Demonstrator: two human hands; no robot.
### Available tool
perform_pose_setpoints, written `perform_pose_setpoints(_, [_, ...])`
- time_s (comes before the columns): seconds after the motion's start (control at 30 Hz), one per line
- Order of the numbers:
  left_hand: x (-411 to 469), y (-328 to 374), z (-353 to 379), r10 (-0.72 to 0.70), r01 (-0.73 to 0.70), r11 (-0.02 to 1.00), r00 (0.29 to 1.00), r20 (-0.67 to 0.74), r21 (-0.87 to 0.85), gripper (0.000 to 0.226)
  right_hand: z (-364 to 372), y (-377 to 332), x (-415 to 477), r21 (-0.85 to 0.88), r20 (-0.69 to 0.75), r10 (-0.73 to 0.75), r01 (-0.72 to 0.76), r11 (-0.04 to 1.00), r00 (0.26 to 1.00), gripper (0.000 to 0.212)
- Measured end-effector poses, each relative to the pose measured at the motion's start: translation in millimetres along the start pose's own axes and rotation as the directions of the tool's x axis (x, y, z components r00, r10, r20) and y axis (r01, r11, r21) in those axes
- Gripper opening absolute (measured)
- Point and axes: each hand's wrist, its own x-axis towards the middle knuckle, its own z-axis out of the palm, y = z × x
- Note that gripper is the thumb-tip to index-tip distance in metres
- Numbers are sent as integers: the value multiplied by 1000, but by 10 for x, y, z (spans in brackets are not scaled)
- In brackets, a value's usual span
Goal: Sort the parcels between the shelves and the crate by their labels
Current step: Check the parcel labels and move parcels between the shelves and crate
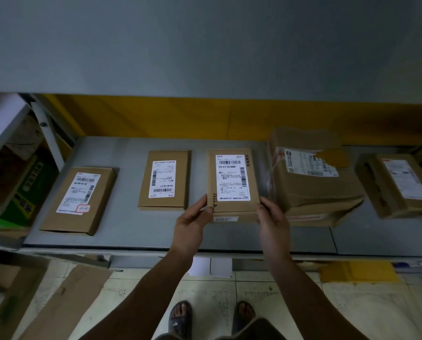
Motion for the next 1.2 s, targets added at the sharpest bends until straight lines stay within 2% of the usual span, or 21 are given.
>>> perform_pose_setpoints(0.13, [230, -24, 71, -59, 59, 997, 998, -6, 47, 37, 54, 39, 179, -73, 9, 81, -80, 994, 997, 28])
perform_pose_setpoints(0.73, [705, -136, 229, -140, 146, 973, 989, -45, 181, 37, 196, 325, 681, -248, -5, 195, -190, 950, 981, 32])
perform_pose_setpoints(0.9, [711, -129, 220, -138, 143, 967, 990, -39, 210, 34, 182, 307, 648, -230, 0, 176, -171, 958, 984, 29])
perform_pose_setpoints(1.07, [699, -114, 105, -175, 181, 973, 983, -49, 143, 26, 174, 212, 509, -167, -21, 137, -139, 976, 990, 15])
perform_pose_setpoints(1.2, [632, -104, -75, -204, 209, 968, 978, -50, 136, 27, 176, 153, 299, -148, -73, 82, -92, 985, 994, 19])
